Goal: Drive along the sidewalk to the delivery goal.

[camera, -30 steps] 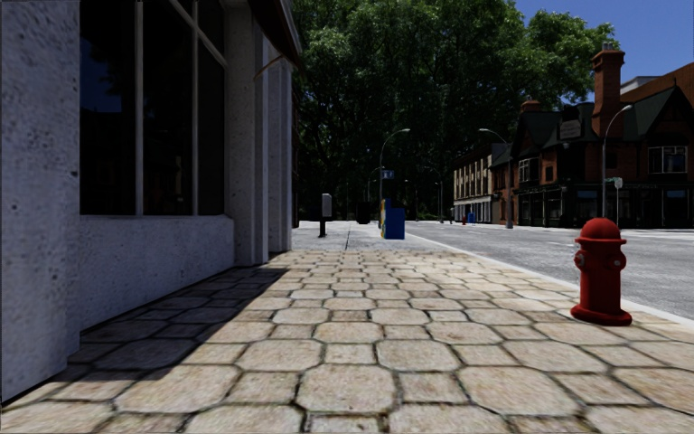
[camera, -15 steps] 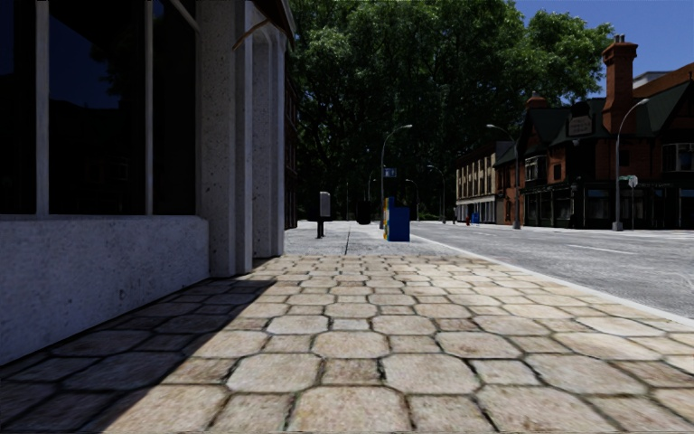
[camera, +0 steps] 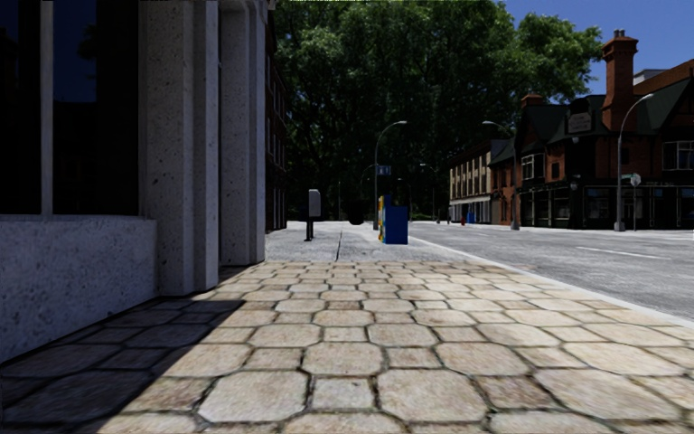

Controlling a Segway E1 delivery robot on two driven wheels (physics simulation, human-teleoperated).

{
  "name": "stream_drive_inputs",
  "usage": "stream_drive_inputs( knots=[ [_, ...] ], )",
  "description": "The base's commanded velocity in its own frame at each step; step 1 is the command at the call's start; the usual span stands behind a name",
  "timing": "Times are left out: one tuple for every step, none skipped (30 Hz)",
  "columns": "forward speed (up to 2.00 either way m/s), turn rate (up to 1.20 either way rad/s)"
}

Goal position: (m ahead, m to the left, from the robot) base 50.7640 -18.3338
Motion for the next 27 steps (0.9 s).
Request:
stream_drive_inputs(
  knots=[
    [2.00, -0.22],
    [2.00, -0.22],
    [2.00, -0.22],
    [2.00, -0.04],
    [2.00, 0.00],
    [2.00, 0.00],
    [2.00, 0.00],
    [2.00, 0.00],
    [2.00, 0.00],
    [2.00, 0.00],
    [2.00, 0.00],
    [2.00, 0.00],
    [2.00, 0.00],
    [2.00, 0.00],
    [2.00, 0.00],
    [2.00, 0.00],
    [2.00, 0.00],
    [2.00, 0.00],
    [2.00, 0.00],
    [2.00, 0.00],
    [2.00, 0.00],
    [2.00, 0.00],
    [2.00, 0.00],
    [2.00, 0.00],
    [2.00, 0.00],
    [2.00, 0.00],
    [2.00, 0.00]
  ],
)
